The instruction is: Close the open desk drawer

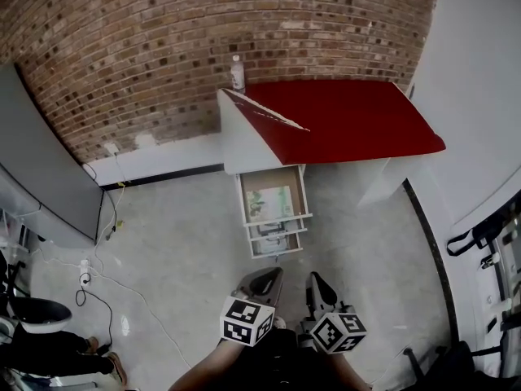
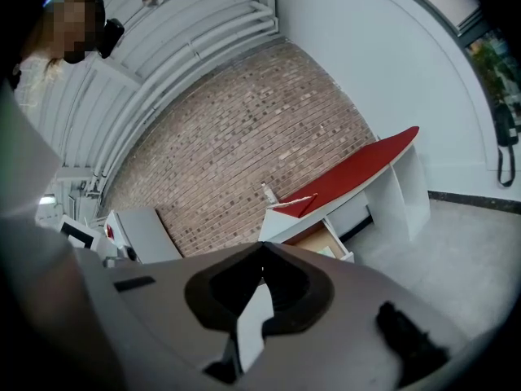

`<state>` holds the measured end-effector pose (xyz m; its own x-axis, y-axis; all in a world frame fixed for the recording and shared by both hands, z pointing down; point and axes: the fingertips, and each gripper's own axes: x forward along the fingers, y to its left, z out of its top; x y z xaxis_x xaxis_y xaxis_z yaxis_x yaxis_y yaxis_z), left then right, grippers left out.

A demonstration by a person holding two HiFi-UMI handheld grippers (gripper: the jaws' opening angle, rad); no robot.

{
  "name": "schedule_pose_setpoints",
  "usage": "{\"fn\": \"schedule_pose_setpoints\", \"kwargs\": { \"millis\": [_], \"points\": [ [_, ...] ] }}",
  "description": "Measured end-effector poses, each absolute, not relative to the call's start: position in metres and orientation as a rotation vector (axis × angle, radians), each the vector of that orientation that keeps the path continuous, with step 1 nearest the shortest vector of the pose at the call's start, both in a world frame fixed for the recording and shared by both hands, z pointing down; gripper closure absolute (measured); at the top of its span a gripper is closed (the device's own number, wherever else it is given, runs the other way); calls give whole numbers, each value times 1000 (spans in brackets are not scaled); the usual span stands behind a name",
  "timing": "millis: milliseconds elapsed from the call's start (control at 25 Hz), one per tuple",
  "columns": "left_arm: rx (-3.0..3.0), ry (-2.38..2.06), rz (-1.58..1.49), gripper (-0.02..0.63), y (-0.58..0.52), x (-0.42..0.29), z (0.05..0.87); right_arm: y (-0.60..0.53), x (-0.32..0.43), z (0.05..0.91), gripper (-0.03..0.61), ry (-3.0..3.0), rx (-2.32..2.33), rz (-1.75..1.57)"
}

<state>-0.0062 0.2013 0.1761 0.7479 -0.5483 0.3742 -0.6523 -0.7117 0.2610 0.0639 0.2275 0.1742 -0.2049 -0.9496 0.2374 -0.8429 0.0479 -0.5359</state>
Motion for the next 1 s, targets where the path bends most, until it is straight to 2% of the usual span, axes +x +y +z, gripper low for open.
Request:
{"fn": "schedule_pose_setpoints", "kwargs": {
  "millis": [440,1000],
  "points": [
    [2507,-978,456,604,175,-13,191,197,52,191,572,2157,-1804,-999],
    [2513,-986,466,604,86,-16,193,113,64,187,572,2117,-1864,-992]
  ]
}}
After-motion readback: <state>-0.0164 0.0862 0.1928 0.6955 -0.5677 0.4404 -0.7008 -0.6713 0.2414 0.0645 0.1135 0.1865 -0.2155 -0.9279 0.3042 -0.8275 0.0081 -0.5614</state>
